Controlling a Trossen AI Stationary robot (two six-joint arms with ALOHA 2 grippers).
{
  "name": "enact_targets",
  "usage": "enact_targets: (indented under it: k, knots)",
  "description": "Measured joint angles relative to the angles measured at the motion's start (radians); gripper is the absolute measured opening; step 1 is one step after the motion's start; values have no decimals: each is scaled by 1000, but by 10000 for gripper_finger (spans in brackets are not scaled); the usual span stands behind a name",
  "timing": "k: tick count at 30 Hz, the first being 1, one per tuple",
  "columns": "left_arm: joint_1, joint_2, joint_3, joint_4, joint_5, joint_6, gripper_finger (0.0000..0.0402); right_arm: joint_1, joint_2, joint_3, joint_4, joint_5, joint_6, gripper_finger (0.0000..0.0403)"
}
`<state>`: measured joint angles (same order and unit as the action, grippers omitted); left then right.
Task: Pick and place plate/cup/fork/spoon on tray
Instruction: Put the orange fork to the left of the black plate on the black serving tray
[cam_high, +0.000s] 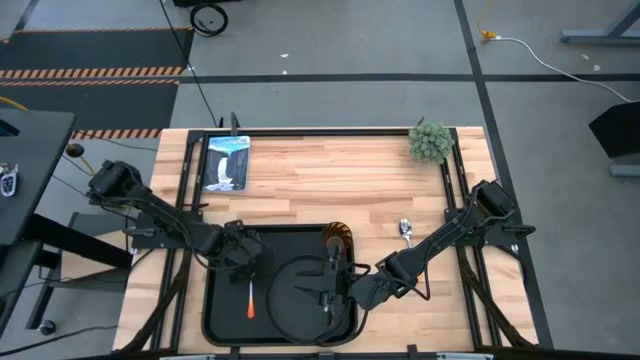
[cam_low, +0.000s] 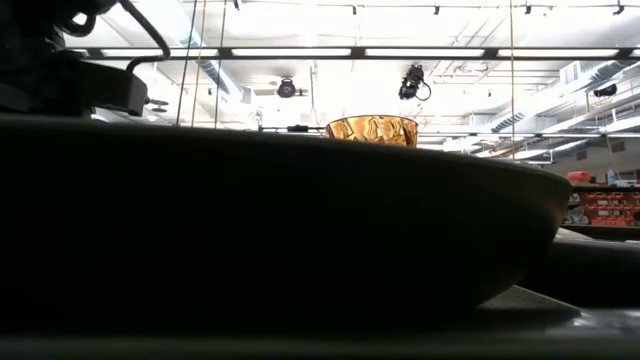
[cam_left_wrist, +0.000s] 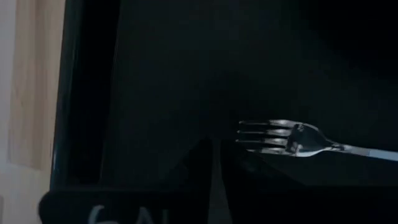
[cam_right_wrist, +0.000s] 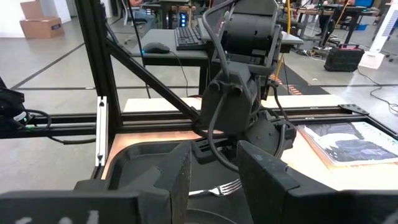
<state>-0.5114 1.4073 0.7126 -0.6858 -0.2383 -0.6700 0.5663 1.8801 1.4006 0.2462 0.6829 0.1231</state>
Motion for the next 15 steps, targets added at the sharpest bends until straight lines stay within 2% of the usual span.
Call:
enact_targets:
  k: [15]
  knots:
    - [-10,14,0,21,43,-20,14,0,0,0,1,-1,-3,137]
